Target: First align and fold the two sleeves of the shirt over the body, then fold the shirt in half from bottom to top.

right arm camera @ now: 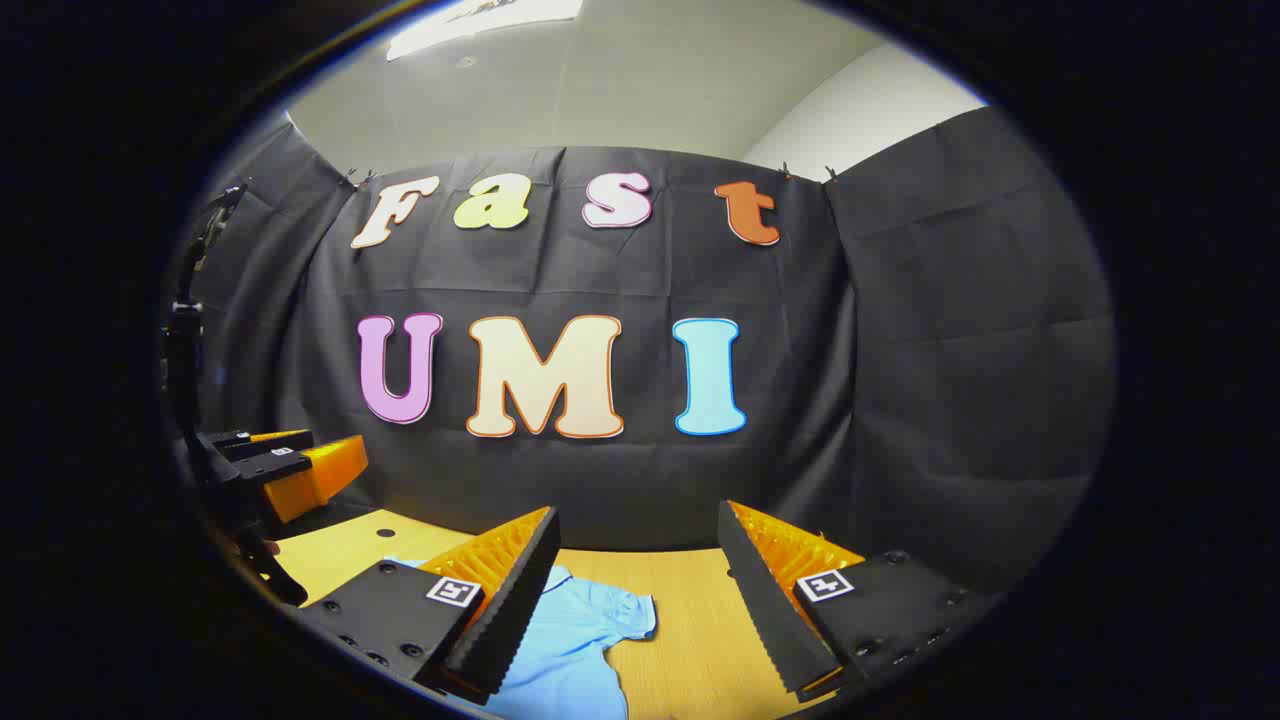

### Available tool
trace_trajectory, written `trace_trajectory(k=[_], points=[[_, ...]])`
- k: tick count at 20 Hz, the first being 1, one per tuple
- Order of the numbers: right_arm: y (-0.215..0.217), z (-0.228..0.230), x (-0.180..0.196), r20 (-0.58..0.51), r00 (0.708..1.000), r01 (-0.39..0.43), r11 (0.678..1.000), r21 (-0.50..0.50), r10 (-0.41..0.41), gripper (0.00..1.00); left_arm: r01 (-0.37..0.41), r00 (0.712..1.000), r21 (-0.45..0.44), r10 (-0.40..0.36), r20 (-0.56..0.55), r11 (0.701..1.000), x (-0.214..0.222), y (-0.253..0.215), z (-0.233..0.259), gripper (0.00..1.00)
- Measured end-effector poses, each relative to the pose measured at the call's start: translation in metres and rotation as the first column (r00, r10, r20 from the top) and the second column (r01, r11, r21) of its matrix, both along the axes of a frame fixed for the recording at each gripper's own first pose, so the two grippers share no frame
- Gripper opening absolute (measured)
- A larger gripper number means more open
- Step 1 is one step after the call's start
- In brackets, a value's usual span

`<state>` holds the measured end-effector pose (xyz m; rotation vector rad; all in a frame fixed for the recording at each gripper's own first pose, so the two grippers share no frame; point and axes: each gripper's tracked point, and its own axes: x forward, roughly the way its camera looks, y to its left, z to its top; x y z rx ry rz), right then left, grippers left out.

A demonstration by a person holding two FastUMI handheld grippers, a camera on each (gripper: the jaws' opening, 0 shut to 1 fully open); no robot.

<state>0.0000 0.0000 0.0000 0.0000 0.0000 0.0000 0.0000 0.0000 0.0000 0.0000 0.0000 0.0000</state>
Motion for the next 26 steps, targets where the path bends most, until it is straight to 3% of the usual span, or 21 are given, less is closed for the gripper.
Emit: trace_trajectory(k=[16, 26], points=[[0.028, -0.033, 0.026, -0.077, 0.997, -0.027, 0.999, 0.021, 0.029, 0.98, -0.003, 1.0, 0.013, 0.003, -0.029, 1.0, 0.013, 0.026, -0.015, 0.94], [0.034, -0.089, 0.091, -0.185, 0.982, -0.04, 0.999, -0.001, 0.039, 0.99, -0.048, 0.998, 0.035, 0.049, -0.044, 0.998, 0.026, 0.06, -0.02, 0.94]])
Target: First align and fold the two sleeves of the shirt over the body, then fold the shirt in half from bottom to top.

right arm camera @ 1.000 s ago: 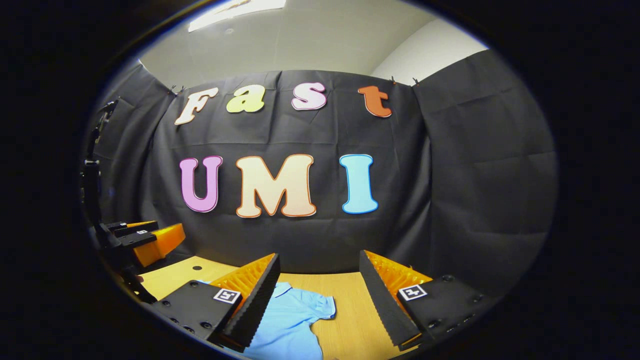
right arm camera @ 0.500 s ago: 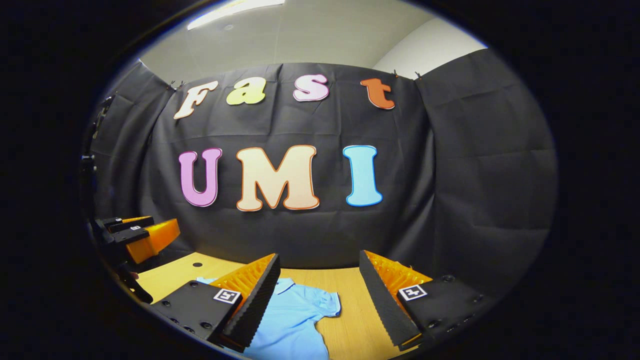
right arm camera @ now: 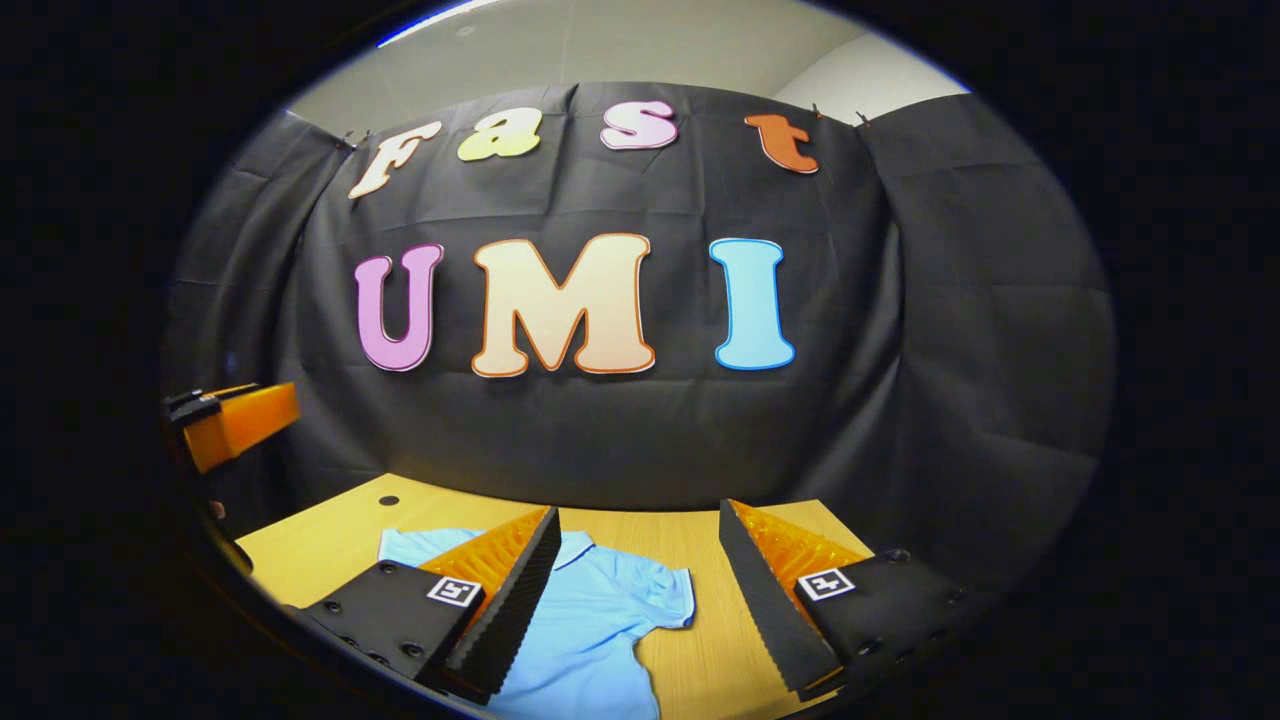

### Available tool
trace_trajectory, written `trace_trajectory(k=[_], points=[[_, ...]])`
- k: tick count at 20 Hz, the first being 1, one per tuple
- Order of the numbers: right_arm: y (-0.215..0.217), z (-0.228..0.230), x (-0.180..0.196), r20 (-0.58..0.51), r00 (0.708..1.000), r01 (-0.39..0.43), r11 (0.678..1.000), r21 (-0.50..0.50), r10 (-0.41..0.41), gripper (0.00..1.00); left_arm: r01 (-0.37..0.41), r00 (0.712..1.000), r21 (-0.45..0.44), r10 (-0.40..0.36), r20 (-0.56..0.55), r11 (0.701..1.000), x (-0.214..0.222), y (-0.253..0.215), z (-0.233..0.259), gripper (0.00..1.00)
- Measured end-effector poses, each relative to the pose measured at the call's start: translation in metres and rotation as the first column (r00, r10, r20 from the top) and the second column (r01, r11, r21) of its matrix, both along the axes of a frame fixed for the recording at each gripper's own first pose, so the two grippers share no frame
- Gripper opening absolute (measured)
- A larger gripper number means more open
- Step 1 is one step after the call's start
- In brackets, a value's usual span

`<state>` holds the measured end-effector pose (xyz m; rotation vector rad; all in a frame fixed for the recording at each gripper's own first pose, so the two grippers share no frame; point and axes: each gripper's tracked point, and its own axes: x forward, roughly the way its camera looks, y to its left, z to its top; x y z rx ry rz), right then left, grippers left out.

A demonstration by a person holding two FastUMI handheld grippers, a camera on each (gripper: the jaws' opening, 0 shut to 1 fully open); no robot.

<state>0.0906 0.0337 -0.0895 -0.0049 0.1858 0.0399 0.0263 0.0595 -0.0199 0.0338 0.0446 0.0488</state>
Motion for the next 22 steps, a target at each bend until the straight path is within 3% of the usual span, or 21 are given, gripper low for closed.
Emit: trace_trajectory(k=[6, 12, 16, 22], points=[[-0.007, -0.058, 0.046, -0.11, 0.994, 0.007, 0.999, -0.041, -0.012, 0.99, -0.015, 1.0, 0.002, 0.015, -0.02, 1.0, 0.008, 0.021, -0.011, 0.94], [-0.016, -0.132, 0.091, -0.242, 0.969, 0.034, 0.998, -0.057, -0.047, 0.99, -0.023, 0.999, 0.001, 0.023, -0.034, 1.0, 0.02, 0.04, -0.02, 0.94], [-0.028, -0.195, 0.117, -0.362, 0.928, 0.064, 0.996, -0.064, -0.083, 0.99, -0.028, 0.998, -0.005, 0.027, -0.057, 1.0, 0.03, 0.05, -0.032, 0.94], [-0.046, -0.283, 0.136, -0.528, 0.838, 0.119, 0.991, -0.068, -0.137, 0.99, -0.019, 0.996, -0.007, 0.018, -0.084, 1.0, 0.044, 0.057, -0.046, 0.94]])
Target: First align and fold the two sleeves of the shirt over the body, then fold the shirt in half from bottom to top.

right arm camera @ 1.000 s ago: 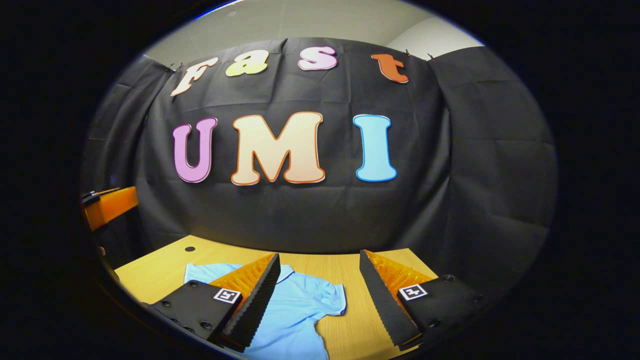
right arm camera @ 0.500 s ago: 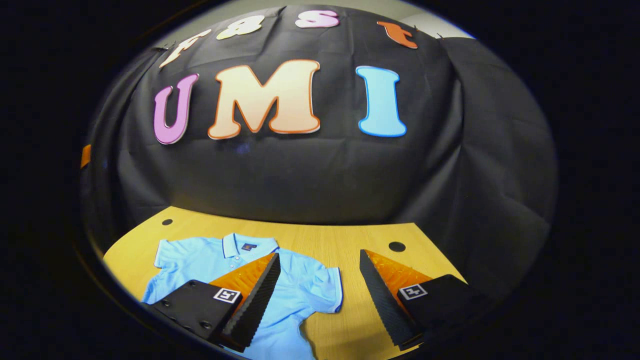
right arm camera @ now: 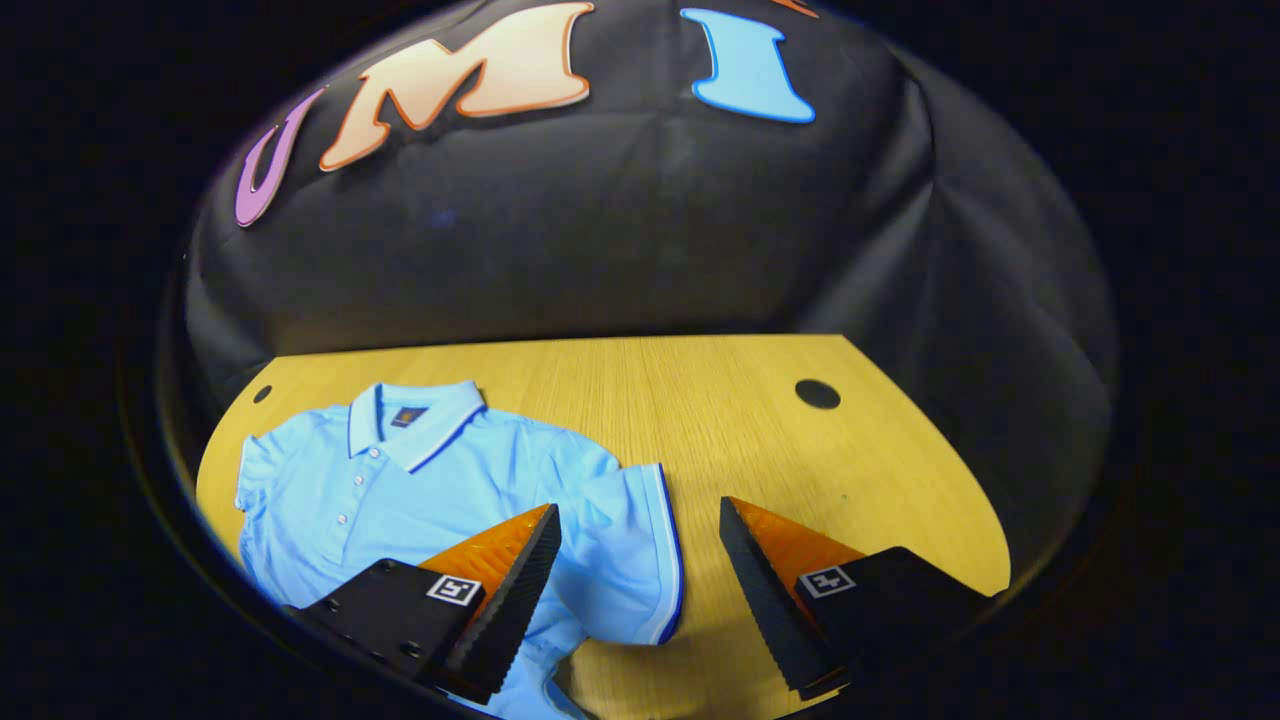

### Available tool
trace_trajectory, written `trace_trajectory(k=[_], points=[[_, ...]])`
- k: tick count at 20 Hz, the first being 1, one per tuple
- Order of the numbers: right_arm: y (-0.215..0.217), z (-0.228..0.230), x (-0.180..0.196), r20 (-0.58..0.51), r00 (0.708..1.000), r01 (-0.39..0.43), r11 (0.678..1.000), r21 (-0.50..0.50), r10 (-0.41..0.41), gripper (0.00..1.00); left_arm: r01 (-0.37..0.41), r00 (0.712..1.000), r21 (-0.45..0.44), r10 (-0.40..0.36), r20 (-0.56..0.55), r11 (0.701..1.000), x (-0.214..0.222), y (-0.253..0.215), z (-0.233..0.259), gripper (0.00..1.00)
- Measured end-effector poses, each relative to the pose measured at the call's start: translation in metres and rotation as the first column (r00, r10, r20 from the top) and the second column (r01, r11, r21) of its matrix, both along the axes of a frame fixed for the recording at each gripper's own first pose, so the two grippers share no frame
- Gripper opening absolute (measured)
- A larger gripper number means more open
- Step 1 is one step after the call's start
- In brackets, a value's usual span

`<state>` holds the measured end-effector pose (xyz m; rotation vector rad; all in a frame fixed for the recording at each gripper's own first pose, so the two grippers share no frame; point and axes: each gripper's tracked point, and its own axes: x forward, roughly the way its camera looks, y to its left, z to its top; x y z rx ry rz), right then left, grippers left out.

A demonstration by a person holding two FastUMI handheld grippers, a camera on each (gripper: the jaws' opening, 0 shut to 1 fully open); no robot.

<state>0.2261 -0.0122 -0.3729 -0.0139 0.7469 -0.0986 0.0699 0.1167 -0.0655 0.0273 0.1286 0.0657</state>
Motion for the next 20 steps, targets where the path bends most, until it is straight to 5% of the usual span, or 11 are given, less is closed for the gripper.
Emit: trace_trajectory(k=[4, 8, 12, 13, 20], points=[[-0.006, -0.034, -0.004, -0.101, 0.995, 0.017, 1.0, 0.017, -0.015, 0.99, -0.004, 1.0, 0.015, 0.005, -0.011, 1.0, 0.009, 0.007, -0.008, 0.94], [0.007, -0.034, 0.0, -0.092, 0.995, -0.017, 0.999, 0.052, 0.022, 1.0, -0.006, 1.0, 0.004, 0.006, -0.03, 1.0, 0.015, 0.009, -0.018, 0.94], [0.021, -0.032, 0.004, -0.086, 0.996, -0.025, 0.995, 0.093, 0.033, 0.2, 0.001, 0.999, -0.002, -0.002, -0.036, 1.0, 0.018, 0.006, -0.02, 0.94], [0.025, -0.033, 0.004, -0.09, 0.995, -0.024, 0.993, 0.114, 0.034, 0.09, 0.002, 0.999, -0.003, -0.002, -0.034, 1.0, 0.018, 0.006, -0.02, 0.94], [0.095, 0.031, 0.027, 0.055, 0.997, -0.072, 0.946, 0.315, 0.058, 0.08, -0.028, 0.999, -0.017, 0.027, -0.046, 0.999, 0.012, 0.017, -0.024, 0.94]])
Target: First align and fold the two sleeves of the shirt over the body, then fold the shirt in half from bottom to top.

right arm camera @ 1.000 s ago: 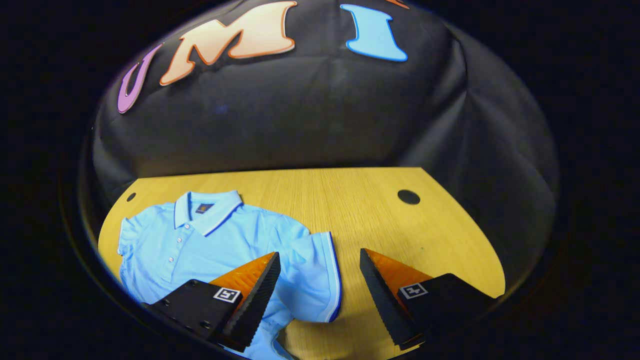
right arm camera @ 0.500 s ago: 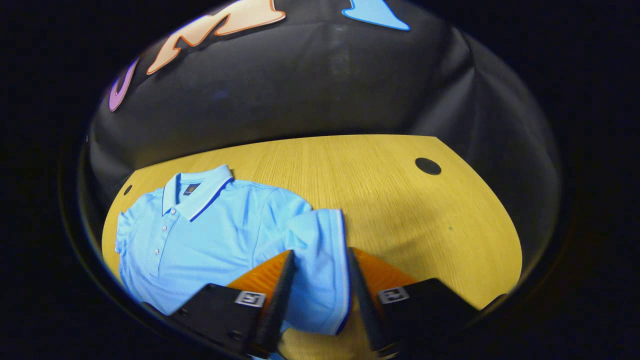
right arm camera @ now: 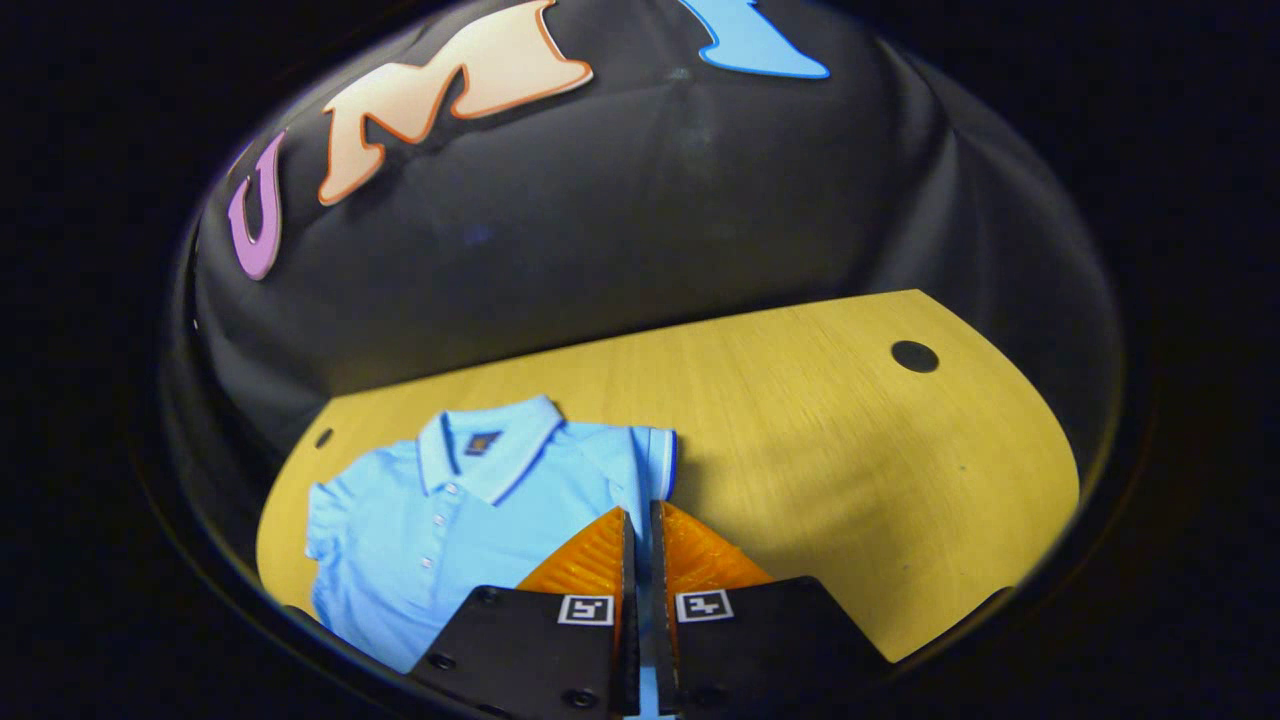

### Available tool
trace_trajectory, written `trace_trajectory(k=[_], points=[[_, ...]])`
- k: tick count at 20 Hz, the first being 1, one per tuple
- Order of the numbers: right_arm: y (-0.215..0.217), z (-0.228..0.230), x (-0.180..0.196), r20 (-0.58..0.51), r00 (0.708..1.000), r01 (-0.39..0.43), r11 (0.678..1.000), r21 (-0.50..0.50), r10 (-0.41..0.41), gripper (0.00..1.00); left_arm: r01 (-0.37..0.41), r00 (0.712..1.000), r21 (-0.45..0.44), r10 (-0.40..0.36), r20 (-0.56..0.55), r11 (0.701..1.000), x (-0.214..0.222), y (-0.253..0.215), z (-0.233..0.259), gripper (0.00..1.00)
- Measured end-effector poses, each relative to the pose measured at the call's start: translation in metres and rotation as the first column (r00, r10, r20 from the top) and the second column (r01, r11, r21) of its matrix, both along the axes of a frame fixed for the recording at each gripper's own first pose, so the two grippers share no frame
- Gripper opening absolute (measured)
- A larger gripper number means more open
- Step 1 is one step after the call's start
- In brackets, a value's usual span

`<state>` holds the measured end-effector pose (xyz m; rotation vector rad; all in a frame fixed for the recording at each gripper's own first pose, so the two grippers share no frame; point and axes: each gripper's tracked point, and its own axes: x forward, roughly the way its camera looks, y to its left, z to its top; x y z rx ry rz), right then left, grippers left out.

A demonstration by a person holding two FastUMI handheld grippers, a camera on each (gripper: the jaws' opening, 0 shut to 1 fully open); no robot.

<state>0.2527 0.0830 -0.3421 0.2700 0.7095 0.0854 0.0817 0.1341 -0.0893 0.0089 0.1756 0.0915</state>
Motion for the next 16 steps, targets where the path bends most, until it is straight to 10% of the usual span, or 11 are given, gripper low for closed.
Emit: trace_trajectory(k=[8, 12, 13, 16], points=[[0.082, -0.025, -0.022, -0.101, 0.994, -0.022, 0.974, 0.223, 0.046, 0.08, -0.055, 0.997, -0.031, 0.053, -0.057, 0.998, -0.003, 0.022, -0.022, 0.95], [0.074, -0.012, -0.019, -0.049, 0.998, -0.039, 0.98, 0.196, 0.05, 0.62, -0.105, 0.99, -0.038, 0.101, -0.095, 0.994, 0.002, 0.043, -0.047, 0.95], [0.069, -0.005, -0.019, -0.032, 0.998, -0.046, 0.982, 0.184, 0.053, 0.9, -0.115, 0.988, -0.037, 0.111, -0.104, 0.993, 0.006, 0.049, -0.054, 0.95], [0.057, 0.009, -0.023, 0.006, 0.997, -0.071, 0.988, 0.141, 0.071, 0.98, -0.132, 0.982, -0.034, 0.126, -0.142, 0.991, 0.021, 0.059, -0.083, 0.94]])
